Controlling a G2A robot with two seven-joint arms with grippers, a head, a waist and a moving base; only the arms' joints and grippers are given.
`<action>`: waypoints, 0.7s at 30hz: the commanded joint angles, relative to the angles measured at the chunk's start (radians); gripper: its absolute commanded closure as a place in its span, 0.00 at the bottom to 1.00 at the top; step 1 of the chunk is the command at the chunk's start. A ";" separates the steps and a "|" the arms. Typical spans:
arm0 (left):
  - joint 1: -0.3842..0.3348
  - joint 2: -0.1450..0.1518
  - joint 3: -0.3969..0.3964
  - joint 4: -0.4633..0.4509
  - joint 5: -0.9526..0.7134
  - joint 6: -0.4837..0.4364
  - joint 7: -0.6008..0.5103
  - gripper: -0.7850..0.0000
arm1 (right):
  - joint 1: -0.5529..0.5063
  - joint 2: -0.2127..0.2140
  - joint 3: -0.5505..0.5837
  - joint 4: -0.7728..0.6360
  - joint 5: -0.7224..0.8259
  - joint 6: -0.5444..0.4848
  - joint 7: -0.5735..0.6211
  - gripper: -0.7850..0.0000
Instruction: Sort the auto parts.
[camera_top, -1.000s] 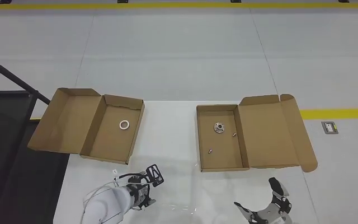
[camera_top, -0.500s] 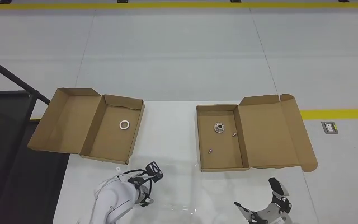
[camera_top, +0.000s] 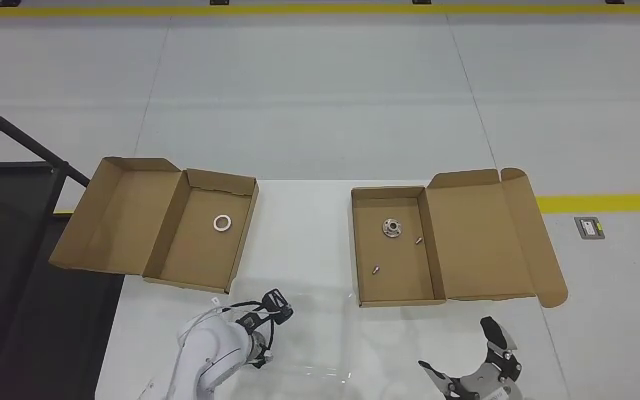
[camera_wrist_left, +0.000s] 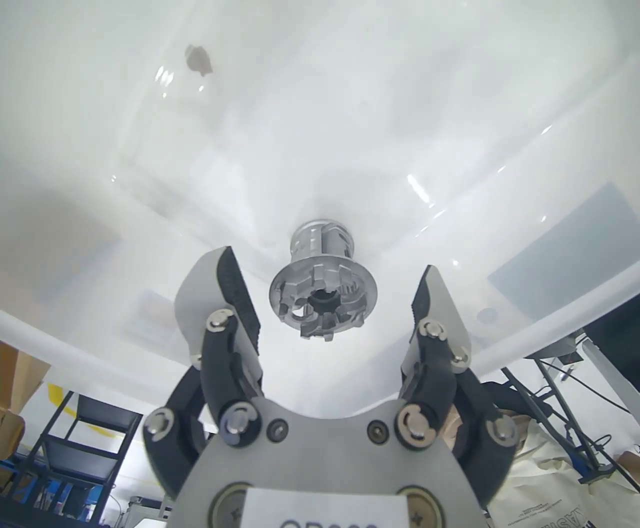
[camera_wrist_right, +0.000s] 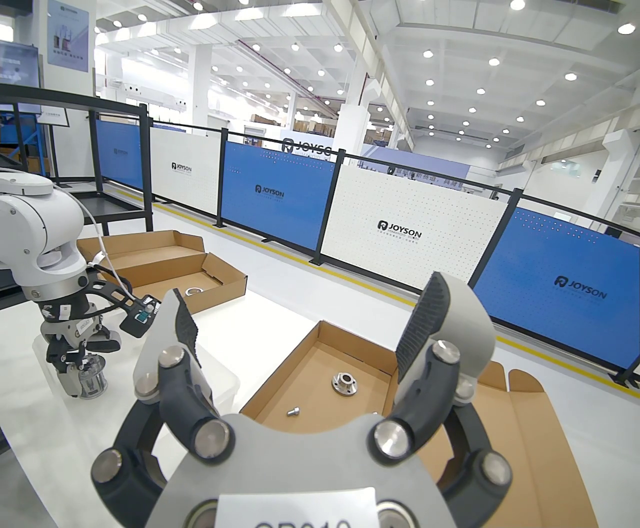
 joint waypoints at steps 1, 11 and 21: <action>-0.008 0.000 0.006 0.009 -0.001 0.006 -0.006 0.18 | 0.000 0.000 0.000 0.000 0.000 0.000 0.000 0.00; -0.032 -0.001 0.025 0.041 0.016 0.058 0.002 0.33 | 0.000 0.000 0.000 0.000 0.000 0.000 0.000 0.00; -0.040 0.000 0.020 0.020 -0.011 0.077 0.020 1.00 | 0.000 0.000 0.000 0.000 0.000 0.000 0.000 0.00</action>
